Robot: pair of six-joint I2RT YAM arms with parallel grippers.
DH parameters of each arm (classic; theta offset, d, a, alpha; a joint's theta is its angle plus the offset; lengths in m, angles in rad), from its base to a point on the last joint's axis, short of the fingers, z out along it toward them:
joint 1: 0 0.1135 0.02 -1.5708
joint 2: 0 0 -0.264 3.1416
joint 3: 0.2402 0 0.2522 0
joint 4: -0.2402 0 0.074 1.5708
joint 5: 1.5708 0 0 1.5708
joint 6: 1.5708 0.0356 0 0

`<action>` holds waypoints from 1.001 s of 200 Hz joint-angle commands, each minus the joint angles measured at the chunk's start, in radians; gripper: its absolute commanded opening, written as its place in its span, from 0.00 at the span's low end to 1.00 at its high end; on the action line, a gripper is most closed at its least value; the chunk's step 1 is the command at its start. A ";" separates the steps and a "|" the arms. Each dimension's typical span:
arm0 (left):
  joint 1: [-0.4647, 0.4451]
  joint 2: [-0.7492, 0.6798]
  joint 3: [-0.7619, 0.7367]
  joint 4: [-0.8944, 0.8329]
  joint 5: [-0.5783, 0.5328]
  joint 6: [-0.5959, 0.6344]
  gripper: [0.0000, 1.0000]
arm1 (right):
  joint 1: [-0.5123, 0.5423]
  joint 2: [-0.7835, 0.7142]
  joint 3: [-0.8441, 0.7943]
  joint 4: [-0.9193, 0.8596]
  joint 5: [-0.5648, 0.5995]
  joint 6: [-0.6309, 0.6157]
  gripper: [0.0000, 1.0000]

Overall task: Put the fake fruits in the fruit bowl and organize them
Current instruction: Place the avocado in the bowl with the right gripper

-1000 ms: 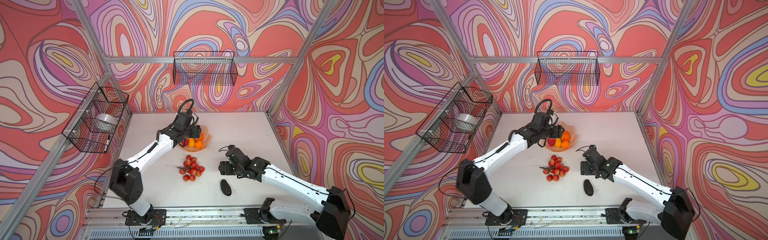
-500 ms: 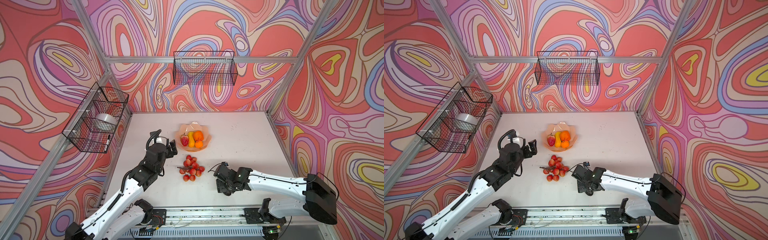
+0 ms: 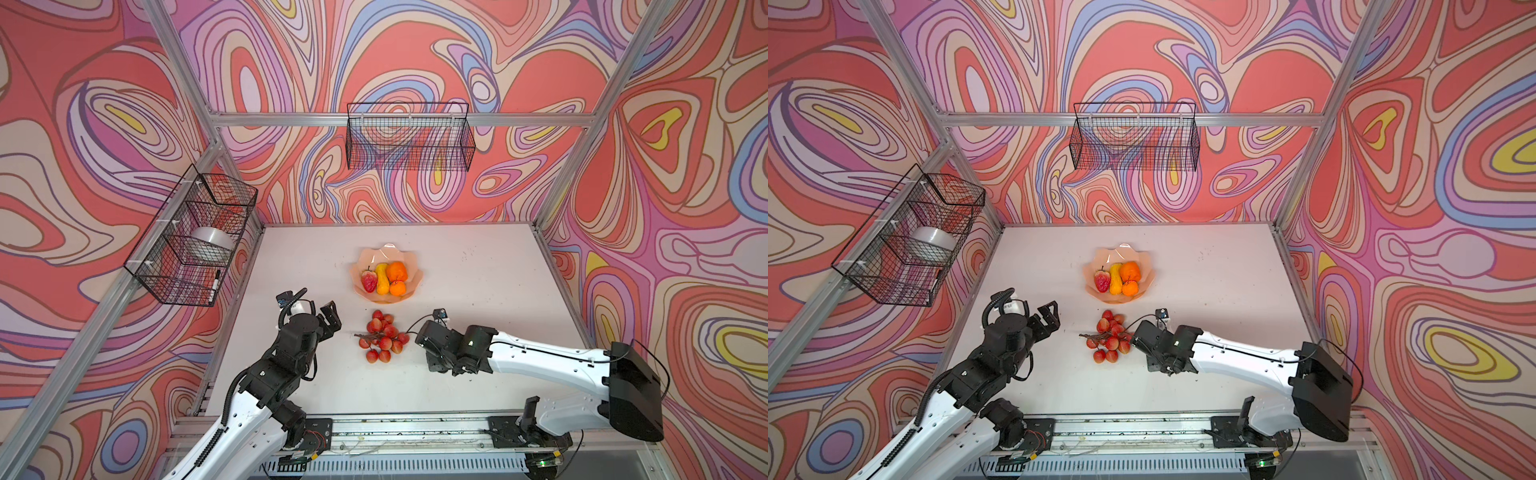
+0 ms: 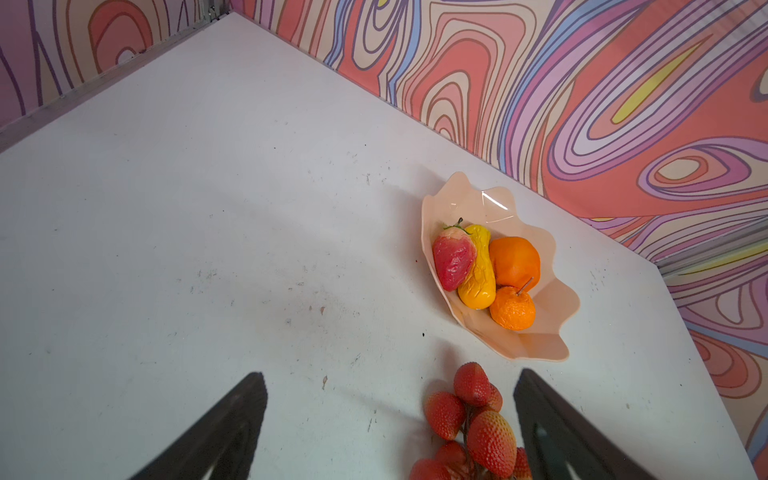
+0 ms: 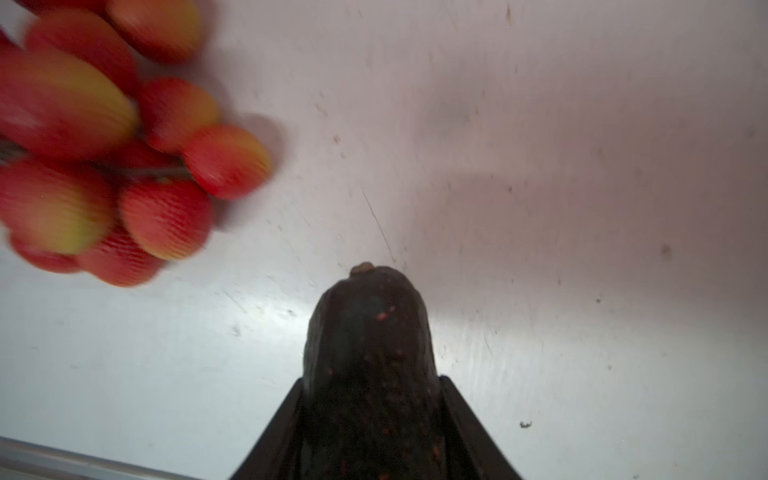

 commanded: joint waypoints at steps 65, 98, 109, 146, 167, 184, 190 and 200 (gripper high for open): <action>0.007 -0.104 -0.042 -0.104 0.053 -0.059 0.94 | -0.218 0.464 0.594 0.232 -0.122 -0.704 0.32; 0.007 -0.148 -0.060 -0.101 0.120 -0.067 0.93 | -0.244 0.656 0.758 0.225 -0.209 -0.810 0.32; 0.007 -0.163 -0.071 -0.090 0.152 -0.073 0.93 | -0.244 0.700 0.795 0.218 -0.209 -0.834 0.32; 0.007 -0.187 -0.106 -0.048 0.235 -0.084 0.91 | -0.255 0.770 0.827 0.222 -0.241 -0.871 0.35; 0.007 -0.171 -0.119 -0.015 0.286 -0.085 0.90 | -0.263 0.794 0.832 0.217 -0.243 -0.871 0.40; 0.007 -0.151 -0.131 0.016 0.333 -0.087 0.88 | -0.267 0.803 0.831 0.222 -0.241 -0.870 0.47; 0.007 -0.143 -0.136 0.029 0.351 -0.087 0.88 | -0.268 0.805 0.832 0.225 -0.238 -0.871 0.49; 0.007 -0.130 -0.143 0.055 0.381 -0.087 0.87 | -0.272 0.808 0.833 0.230 -0.234 -0.874 0.53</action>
